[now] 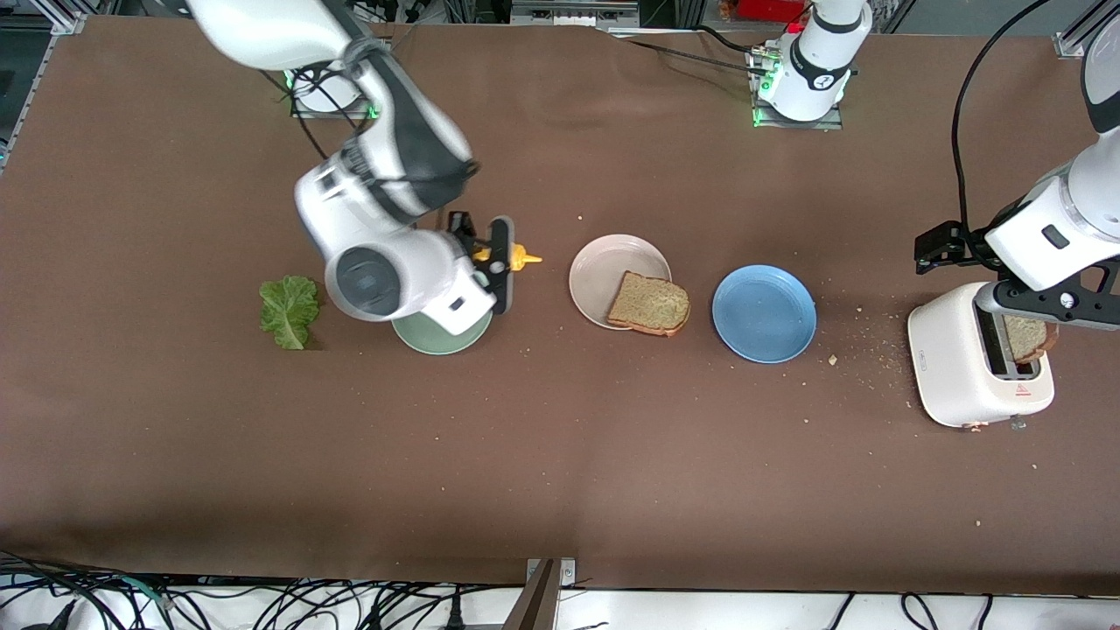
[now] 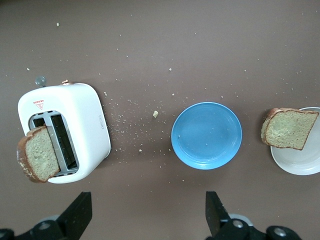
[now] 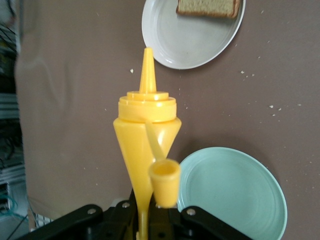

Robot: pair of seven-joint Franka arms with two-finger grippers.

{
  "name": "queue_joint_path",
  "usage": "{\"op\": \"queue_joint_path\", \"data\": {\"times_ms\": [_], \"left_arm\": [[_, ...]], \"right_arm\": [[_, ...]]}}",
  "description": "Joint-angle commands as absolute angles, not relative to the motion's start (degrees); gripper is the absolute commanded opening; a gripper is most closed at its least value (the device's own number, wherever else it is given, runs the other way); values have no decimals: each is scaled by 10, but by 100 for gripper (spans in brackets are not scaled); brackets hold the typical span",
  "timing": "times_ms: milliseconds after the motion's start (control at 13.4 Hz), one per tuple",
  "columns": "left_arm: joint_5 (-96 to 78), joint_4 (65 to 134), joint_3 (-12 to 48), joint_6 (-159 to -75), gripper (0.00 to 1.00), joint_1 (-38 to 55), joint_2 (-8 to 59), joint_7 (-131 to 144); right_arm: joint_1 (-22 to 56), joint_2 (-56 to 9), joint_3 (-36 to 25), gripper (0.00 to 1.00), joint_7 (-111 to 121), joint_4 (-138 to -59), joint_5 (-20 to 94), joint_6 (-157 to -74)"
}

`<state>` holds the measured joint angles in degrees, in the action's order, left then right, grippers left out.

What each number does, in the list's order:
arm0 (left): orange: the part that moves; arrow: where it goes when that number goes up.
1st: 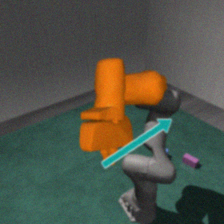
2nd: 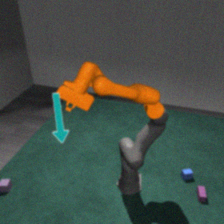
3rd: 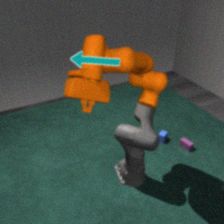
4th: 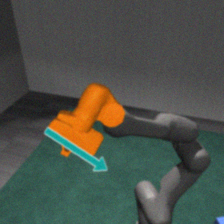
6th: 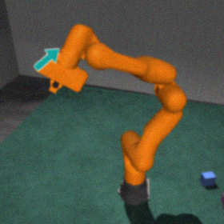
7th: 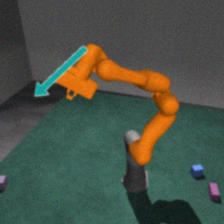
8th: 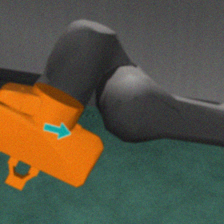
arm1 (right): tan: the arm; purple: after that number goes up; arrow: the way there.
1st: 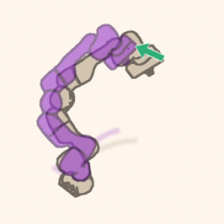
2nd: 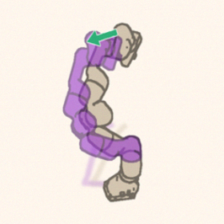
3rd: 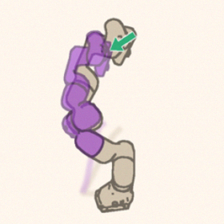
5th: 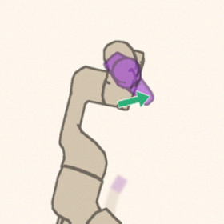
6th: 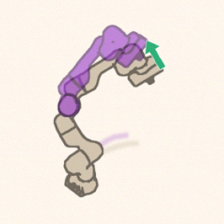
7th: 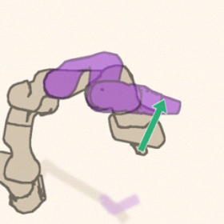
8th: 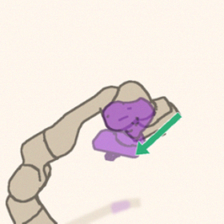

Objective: Make sandwich in beige plate with both arms
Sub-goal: 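Carry the sauce bottle with the right gripper over the bread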

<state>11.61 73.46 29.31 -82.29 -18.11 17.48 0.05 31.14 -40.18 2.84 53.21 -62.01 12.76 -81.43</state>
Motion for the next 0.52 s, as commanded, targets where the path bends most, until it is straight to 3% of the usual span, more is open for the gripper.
{"op": "queue_joint_path", "data": {"times_ms": [0, 449], "left_arm": [[127, 735, 296, -815, 100, -184, 167, 4], [127, 735, 296, -815, 100, -184, 167, 4]], "right_arm": [[377, -419, 16, 0, 486, -589, 50, -808], [481, -455, 15, 0, 432, -589, -89, -831]]}}
